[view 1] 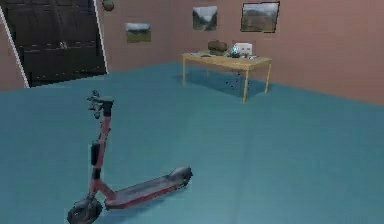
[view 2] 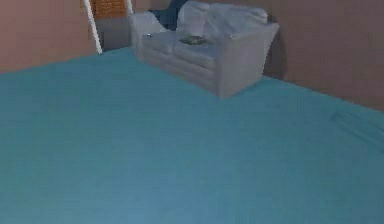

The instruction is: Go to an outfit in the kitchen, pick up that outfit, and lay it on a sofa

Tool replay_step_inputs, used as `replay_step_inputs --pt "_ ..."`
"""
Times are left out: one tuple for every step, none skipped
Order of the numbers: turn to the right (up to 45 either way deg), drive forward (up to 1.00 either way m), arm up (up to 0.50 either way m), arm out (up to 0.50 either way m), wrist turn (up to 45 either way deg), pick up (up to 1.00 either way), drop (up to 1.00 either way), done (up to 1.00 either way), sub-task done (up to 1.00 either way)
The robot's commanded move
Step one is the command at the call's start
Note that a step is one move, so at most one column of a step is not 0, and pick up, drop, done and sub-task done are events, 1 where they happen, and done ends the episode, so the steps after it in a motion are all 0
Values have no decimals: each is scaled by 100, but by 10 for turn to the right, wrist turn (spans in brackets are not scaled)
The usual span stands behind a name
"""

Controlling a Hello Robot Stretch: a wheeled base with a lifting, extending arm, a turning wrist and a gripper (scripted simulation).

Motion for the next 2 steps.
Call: replay_step_inputs --pt "-180 0 0 0 0 0 0 0 0" --pt "0 5 0 0 0 0 0 0 0"
